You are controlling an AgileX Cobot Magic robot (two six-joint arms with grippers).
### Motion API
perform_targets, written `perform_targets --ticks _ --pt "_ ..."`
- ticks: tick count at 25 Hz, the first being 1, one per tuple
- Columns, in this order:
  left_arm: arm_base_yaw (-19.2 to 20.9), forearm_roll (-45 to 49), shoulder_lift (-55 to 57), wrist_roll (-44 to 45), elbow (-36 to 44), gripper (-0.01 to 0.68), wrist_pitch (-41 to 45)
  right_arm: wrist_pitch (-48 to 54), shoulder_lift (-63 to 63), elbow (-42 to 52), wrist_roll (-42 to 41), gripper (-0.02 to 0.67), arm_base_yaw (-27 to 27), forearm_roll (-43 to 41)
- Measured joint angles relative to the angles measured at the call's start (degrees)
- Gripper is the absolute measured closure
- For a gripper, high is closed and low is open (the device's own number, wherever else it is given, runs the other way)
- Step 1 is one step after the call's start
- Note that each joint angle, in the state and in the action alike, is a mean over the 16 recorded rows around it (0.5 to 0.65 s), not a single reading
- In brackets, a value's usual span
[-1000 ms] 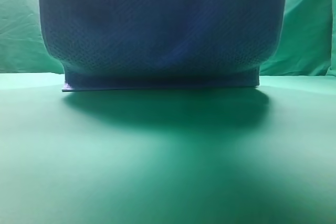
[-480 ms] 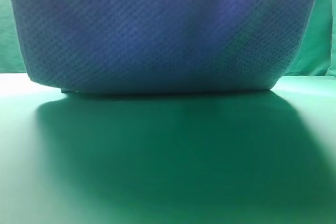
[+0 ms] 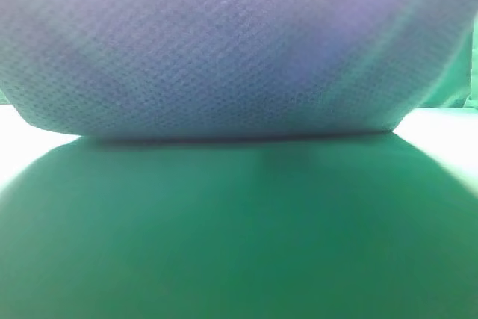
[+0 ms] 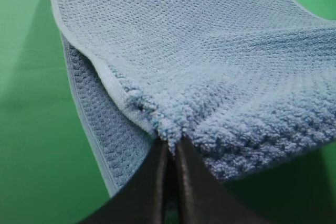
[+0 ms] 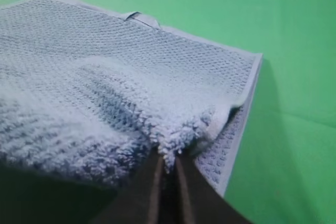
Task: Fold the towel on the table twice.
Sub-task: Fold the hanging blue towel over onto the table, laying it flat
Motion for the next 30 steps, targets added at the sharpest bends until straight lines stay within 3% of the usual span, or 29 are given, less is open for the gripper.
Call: perform_targets --ticks 16,23,30 --pt "-0.19 -4.38 -4.21 -0.05 8.31 0.673 0.86 1.21 -8.81 10.89 2.91 0.649 0.29 -0.17" --pt "-0.23 -6.93 2.14 2.07 7.46 0.673 -6.28 -5.57 -3.48 11.1 5.43 0.649 0.21 -3.6" --pt "-0.24 -9.61 12.88 5.16 2.36 0.673 -13.86 -12.06 7.99 5.58 8.41 0.649 -2.49 -8.08"
